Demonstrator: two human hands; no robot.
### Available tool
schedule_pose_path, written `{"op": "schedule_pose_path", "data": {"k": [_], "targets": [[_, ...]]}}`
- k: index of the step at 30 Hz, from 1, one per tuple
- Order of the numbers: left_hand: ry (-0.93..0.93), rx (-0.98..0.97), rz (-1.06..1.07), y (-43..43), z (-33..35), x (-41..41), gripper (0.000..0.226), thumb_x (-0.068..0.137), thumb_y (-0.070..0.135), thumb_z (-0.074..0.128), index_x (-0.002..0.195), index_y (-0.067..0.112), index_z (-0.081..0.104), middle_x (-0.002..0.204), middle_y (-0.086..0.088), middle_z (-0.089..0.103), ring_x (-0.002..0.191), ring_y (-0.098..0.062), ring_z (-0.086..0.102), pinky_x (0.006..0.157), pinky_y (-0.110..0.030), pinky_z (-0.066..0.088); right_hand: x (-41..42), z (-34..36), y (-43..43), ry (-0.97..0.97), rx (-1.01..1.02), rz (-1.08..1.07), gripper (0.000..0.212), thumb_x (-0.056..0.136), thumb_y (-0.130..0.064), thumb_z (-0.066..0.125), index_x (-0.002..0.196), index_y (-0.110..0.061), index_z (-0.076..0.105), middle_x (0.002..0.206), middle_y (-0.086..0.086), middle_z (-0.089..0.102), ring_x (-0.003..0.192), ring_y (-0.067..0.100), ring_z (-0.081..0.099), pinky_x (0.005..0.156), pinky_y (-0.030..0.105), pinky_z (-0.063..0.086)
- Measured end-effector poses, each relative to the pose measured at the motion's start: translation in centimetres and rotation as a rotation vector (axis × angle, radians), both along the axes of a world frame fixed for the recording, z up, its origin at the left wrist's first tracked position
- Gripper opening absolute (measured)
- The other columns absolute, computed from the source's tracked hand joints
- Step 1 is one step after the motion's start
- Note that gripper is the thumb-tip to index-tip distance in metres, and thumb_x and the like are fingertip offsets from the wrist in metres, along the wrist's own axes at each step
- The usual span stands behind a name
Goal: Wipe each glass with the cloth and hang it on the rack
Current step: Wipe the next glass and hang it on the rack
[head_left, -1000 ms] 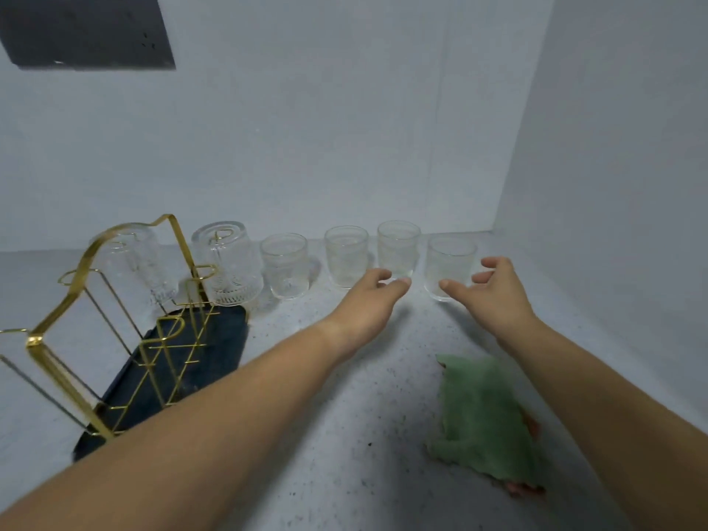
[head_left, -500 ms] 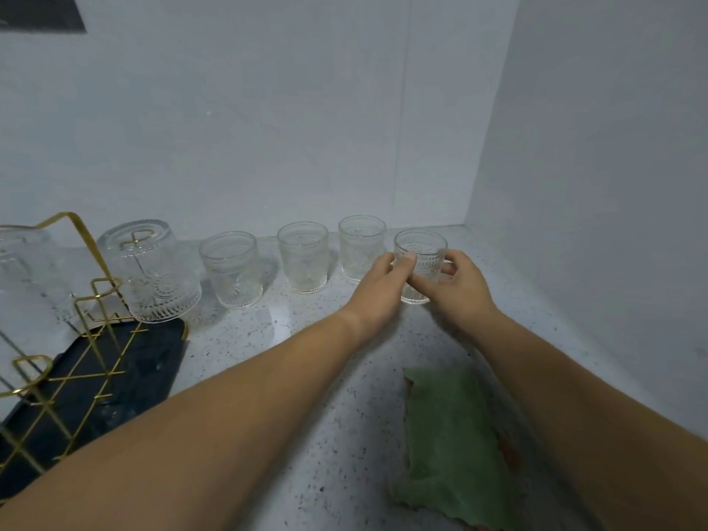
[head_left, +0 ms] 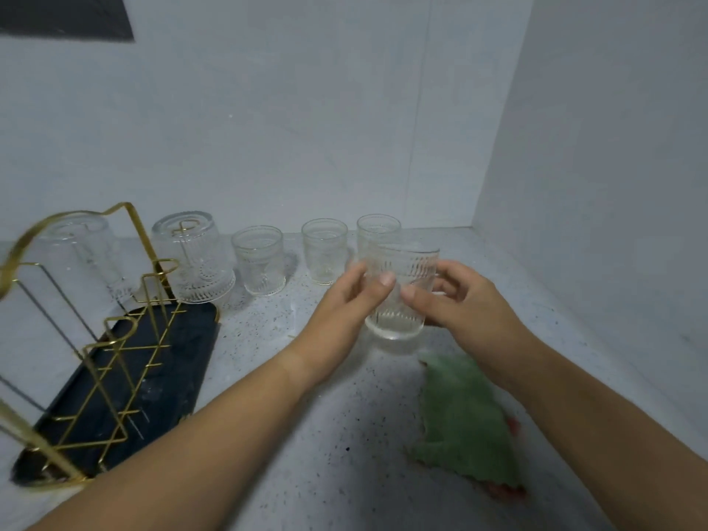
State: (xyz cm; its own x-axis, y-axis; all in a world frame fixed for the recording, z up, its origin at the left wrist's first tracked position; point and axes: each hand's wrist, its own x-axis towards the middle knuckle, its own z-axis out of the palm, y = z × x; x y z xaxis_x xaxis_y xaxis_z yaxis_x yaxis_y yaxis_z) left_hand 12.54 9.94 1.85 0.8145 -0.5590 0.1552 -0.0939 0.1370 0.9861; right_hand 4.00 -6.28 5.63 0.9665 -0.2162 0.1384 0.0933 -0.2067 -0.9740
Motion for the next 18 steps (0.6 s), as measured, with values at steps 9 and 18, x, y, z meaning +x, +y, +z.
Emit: {"op": "schedule_pose_path", "data": {"k": [9, 18], "targets": [[0.222, -0.243, -0.016, 6.7, -2.0, -6.6, 0.06, 0.088, 0.044, 0.073, 0.137, 0.01, 0.065, 0.136, -0.017, 0.07, 0.13, -0.037, 0.064, 0.114, -0.056, 0.046, -6.0, -1.0, 2.1, 0.062, -0.397, -0.017, 0.025, 0.092, -0.049, 0.061, 0.115, -0.043, 0.07, 0.109, -0.021, 0.073, 0.106, 0.002, 0.067, 0.097, 0.027, 0.054], [0.406, -0.371, 0.081, 7.8, -2.5, -8.4, 0.051, 0.094, 0.045, 0.063, 0.133, 0.012, 0.067, 0.143, -0.029, 0.06, 0.124, -0.039, 0.062, 0.115, -0.06, 0.041, -9.0, -7.1, -0.5, 0.411, -1.03, 0.08, 0.078, 0.1, -0.063, 0.036, 0.163, -0.025, 0.011, 0.17, -0.01, -0.006, 0.155, 0.008, -0.012, 0.121, 0.023, -0.008]]}}
